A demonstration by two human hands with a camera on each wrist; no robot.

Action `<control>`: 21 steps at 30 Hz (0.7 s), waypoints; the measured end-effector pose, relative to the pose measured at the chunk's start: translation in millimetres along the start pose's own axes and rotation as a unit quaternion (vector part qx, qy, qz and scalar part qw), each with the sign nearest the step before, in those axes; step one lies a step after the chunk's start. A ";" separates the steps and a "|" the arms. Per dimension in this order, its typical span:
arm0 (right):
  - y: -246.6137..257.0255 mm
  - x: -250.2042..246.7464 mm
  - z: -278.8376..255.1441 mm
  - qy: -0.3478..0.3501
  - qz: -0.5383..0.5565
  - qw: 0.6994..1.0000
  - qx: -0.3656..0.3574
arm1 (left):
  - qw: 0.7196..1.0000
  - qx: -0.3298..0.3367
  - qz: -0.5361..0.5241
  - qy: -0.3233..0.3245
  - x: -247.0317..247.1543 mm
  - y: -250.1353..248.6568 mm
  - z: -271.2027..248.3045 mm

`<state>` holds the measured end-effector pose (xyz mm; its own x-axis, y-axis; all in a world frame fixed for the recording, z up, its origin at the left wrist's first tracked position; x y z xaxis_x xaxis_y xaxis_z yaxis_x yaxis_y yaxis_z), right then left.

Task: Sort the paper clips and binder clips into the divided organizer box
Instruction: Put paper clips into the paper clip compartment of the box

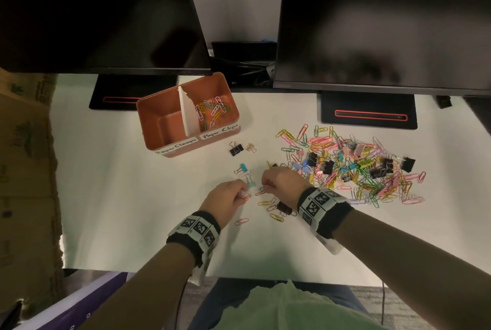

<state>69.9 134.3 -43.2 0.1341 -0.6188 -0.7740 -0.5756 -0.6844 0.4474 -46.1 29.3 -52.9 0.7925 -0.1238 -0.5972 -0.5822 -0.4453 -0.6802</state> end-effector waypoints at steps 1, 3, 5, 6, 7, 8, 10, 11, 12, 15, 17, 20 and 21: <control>-0.2 -0.6 0.1 0.003 -0.001 1.000 0.004 | 1.000 -0.002 -0.009 0.003 -0.2 -0.1 1.1; -0.3 -1.6 1.7 0.006 -0.002 1.000 0.011 | 1.000 0.009 -0.011 0.010 -1.3 -2.0 5.8; -0.9 -0.8 4.0 0.013 -0.007 1.000 0.012 | 1.000 0.024 0.000 0.014 -4.1 -5.1 13.0; -1.1 -0.4 5.2 0.019 -0.012 1.000 0.014 | 0.999 0.029 0.005 0.015 -5.6 -6.2 16.4; -1.6 0.1 6.0 0.026 -0.020 0.999 0.015 | 0.999 0.029 0.005 0.016 -7.2 -7.3 18.7; -1.9 0.3 6.9 0.034 -0.033 0.999 0.014 | 1.000 0.026 -0.002 0.014 -8.8 -7.9 20.3; -1.5 1.1 8.0 0.050 -0.061 0.997 0.009 | 1.000 0.020 -0.022 0.007 -10.1 -7.4 20.5; -1.2 1.5 8.4 0.055 -0.074 0.996 0.007 | 0.999 0.016 -0.031 0.001 -10.6 -6.6 20.2; -0.7 1.8 8.8 0.059 -0.088 0.994 0.004 | 0.999 0.010 -0.042 -0.008 -11.0 -5.0 19.3; 0.5 4.3 9.9 0.068 -0.128 0.989 -0.002 | 0.996 -0.017 -0.079 -0.025 -13.9 -1.3 15.1; 0.8 4.8 9.4 0.066 -0.149 0.987 -0.007 | 0.996 -0.010 -0.081 -0.020 -14.8 -1.3 13.7; -0.4 4.4 8.0 0.053 -0.165 0.985 -0.020 | 0.998 0.040 -0.055 0.000 -12.7 -6.9 14.3; -1.4 3.8 7.4 0.050 -0.161 0.985 -0.023 | 0.998 0.057 -0.039 0.010 -10.7 -8.8 15.9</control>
<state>65.3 135.8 -50.1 0.3838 -0.3992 -0.8327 -0.4535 -0.8670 0.2066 -52.3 48.6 -47.2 0.8393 -0.1103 -0.5324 -0.5340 -0.3513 -0.7690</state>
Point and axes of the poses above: each hand's wrist, its own z-axis towards the middle knuckle, its own x-axis out of the palm, y = z × x, the point moved 5 cm from there along z, towards the middle knuckle, and after that the axes turned 7 degrees about -z, right-handed, at the moved point
